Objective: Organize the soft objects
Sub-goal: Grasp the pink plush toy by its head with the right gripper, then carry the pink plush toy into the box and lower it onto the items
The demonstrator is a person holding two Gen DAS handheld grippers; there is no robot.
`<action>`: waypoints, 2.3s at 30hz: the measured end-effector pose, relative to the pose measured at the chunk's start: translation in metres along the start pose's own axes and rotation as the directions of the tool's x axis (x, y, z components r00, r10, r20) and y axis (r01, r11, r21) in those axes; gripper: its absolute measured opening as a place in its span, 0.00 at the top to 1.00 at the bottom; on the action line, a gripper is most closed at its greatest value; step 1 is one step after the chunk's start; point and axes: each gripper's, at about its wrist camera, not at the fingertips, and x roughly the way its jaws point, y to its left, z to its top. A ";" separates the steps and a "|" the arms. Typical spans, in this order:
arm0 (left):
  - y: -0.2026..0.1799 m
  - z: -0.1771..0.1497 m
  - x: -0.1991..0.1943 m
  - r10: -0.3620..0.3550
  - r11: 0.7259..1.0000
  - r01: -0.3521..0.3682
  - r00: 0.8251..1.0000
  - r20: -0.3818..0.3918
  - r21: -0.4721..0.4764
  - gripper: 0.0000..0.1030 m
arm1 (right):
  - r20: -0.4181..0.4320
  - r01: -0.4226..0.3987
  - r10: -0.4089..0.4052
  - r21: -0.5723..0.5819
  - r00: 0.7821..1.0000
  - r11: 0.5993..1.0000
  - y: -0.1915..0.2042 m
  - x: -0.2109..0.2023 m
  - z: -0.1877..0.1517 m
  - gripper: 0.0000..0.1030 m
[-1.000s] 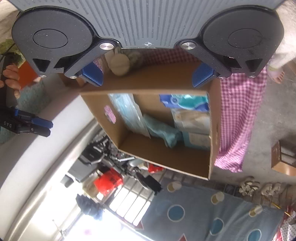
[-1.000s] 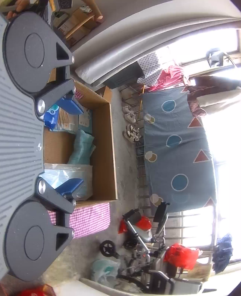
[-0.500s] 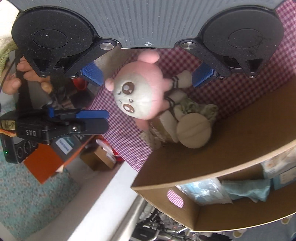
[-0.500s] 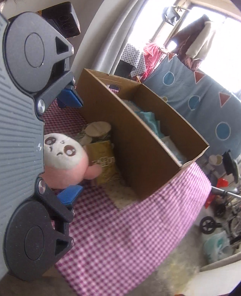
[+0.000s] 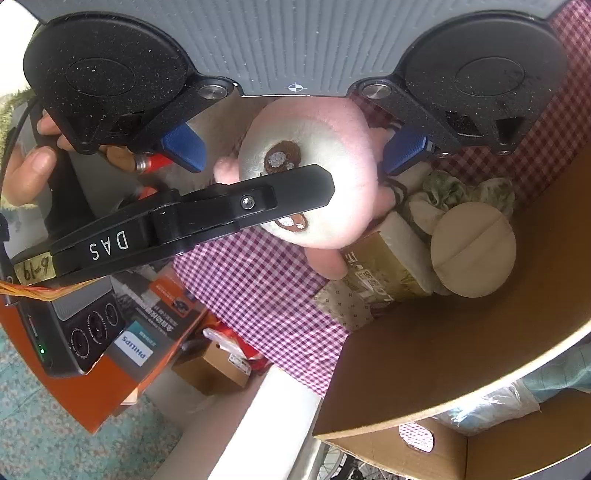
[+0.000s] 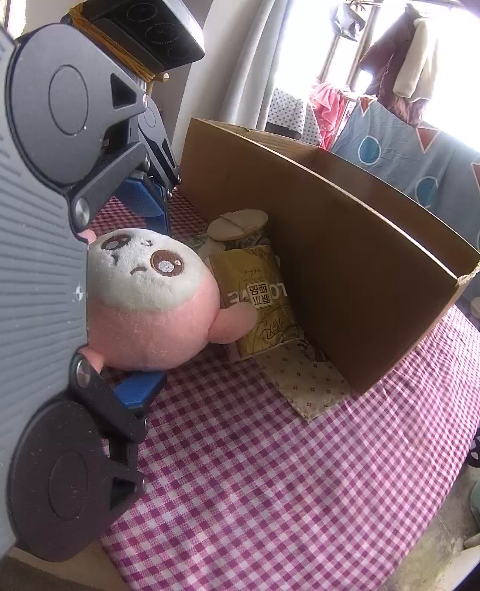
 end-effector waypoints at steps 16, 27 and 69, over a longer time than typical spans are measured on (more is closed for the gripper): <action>-0.019 -0.009 -0.038 -0.076 0.997 0.074 0.994 0.080 0.027 0.00 | 0.072 -0.030 0.029 0.024 0.997 0.999 0.013 -0.040 -0.027 0.23; -0.030 -0.004 -0.130 -0.057 0.995 0.027 0.945 0.322 0.096 0.00 | 0.172 -0.046 0.085 -0.222 0.981 0.974 0.118 -0.082 -0.011 0.23; 0.199 0.151 -0.039 0.216 0.910 -0.206 0.976 -0.012 -0.359 0.02 | -0.193 0.062 -0.137 -0.349 0.972 0.935 0.148 0.153 0.259 0.14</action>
